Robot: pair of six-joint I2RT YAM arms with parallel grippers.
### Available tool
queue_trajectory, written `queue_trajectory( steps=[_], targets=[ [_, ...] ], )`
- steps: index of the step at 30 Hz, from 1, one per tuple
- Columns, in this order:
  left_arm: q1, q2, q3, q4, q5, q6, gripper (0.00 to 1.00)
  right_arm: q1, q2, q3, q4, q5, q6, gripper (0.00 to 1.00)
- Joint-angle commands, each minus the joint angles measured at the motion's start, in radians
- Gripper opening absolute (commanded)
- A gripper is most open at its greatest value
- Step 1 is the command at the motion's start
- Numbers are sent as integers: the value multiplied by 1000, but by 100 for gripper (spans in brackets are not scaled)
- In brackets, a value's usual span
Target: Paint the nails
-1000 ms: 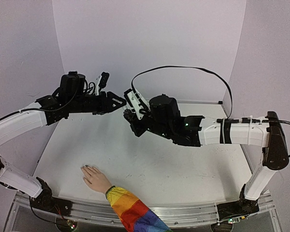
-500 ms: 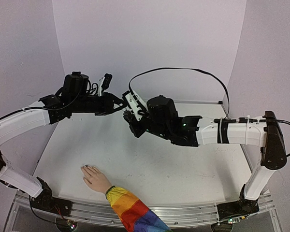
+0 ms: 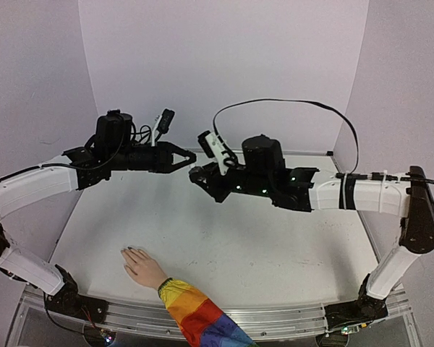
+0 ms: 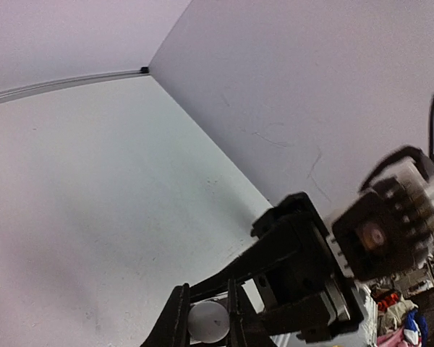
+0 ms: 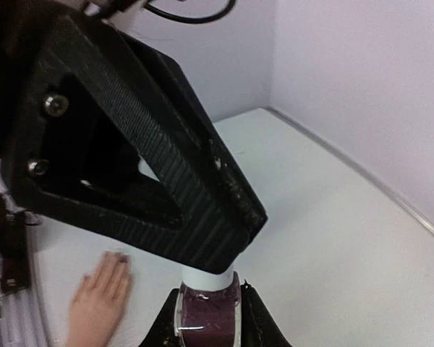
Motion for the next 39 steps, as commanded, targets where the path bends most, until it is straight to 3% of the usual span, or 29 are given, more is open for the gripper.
queue_trajectory(
  steps=[1, 4, 5, 9, 14, 16, 18, 20, 23, 25, 29, 33, 39],
  targets=[
    [-28, -21, -55, 237, 347, 5, 0, -147, -119, -59, 369, -701, 162, 0],
    [-43, -3, -22, 274, 521, 29, 0, -165, -116, -52, 534, -1169, 270, 0],
    [-48, 1, -8, 274, 562, 42, 0, -163, -112, -45, 563, -1232, 304, 0],
    [-52, 8, 23, 273, 631, 62, 0, -163, -128, -47, 586, -1237, 345, 0],
    [-53, 2, 16, 274, 605, 84, 5, -163, -154, -95, 584, -1165, 333, 0],
    [-51, -7, 15, 270, 587, 80, 19, -168, -153, -106, 577, -1119, 337, 0],
    [-46, -27, 4, 264, 553, 87, 41, -177, -159, -117, 551, -1070, 320, 0],
    [-29, -56, -18, 254, 510, 96, 56, -177, -174, -116, 430, -958, 234, 0],
    [21, -107, -54, 240, 441, 75, 90, -177, -190, -97, 239, -733, 114, 0],
    [45, -140, -81, 235, 387, 57, 98, -175, -199, -93, 155, -605, 75, 0],
    [57, -184, -115, 218, 204, 1, 95, -155, -194, -90, 115, -363, 56, 0],
    [59, -169, -93, 152, 34, -72, 77, -111, -159, -75, 101, -142, 51, 0],
    [59, -78, 1, 112, 37, -115, 67, -36, -63, 19, 45, 26, 7, 0]
  ],
)
